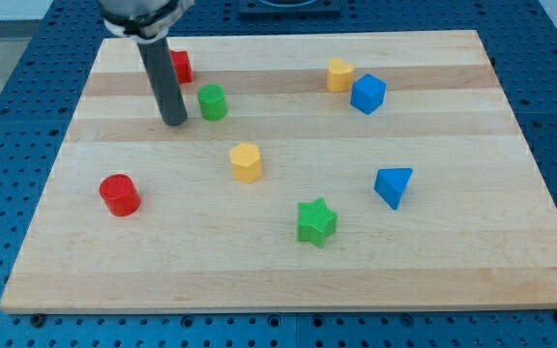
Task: Push the green circle to the right side of the red star
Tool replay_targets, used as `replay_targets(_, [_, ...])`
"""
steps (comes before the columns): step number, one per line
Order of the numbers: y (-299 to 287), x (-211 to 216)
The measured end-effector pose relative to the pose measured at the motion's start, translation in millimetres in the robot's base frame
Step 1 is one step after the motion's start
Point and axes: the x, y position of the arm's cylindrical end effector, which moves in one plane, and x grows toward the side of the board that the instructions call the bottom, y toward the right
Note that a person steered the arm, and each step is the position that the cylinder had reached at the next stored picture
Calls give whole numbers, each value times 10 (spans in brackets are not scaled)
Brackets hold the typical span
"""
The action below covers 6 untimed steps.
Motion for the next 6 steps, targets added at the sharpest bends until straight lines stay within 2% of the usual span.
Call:
replay_targets(1, [170, 142])
replay_targets(4, [486, -623])
replay_targets(5, [563, -433])
replay_targets(6, [850, -448])
